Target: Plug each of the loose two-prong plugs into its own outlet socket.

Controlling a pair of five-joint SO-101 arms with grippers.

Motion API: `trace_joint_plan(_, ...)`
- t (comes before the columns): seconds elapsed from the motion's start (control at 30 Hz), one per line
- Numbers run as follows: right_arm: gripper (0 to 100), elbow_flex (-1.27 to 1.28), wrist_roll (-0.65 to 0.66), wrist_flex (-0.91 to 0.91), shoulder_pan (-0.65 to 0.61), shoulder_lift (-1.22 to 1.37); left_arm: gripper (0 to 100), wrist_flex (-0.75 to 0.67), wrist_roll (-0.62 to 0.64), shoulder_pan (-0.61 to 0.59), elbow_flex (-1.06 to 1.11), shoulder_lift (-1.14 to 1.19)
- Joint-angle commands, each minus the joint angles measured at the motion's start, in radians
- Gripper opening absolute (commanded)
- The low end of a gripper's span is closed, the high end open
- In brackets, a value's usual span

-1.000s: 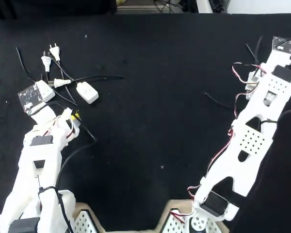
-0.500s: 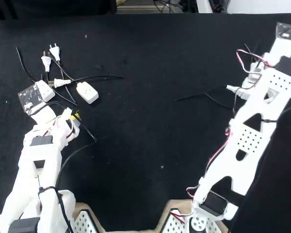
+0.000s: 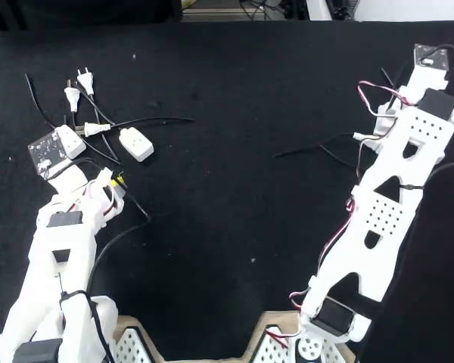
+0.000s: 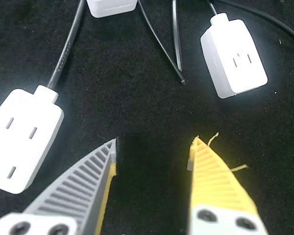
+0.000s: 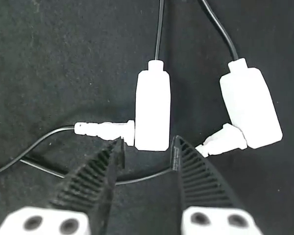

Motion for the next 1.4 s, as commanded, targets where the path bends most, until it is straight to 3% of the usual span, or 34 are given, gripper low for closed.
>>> trace_joint_plan(0.0,12.9,-0.051,-0.038,0.034,-0.011,-0.116,24,-0.012,-0.008,0.013,-0.016,-0.018)
trace_joint_plan(0.17,12.9,0.013,-0.066,0.035,-0.020,-0.162,24,-0.012,-0.008,0.013,-0.015,-0.021)
trace_joint_plan(0.43,13.0,0.328,-0.066,0.034,-0.071,-0.397,24,-0.012,-0.008,0.013,-0.016,-0.028)
trace_joint_plan(0.83,13.1,0.954,-0.066,-0.048,-0.216,-0.814,24,-0.012,-0.006,0.013,-0.018,-0.028)
trace_joint_plan(1.13,13.1,1.445,-0.103,-0.184,-0.531,-1.112,24,-0.008,-0.006,0.010,-0.018,-0.028)
trace_joint_plan(1.37,13.1,1.744,-0.258,-0.404,-0.775,-1.260,24,-0.006,-0.006,0.005,-0.015,-0.028)
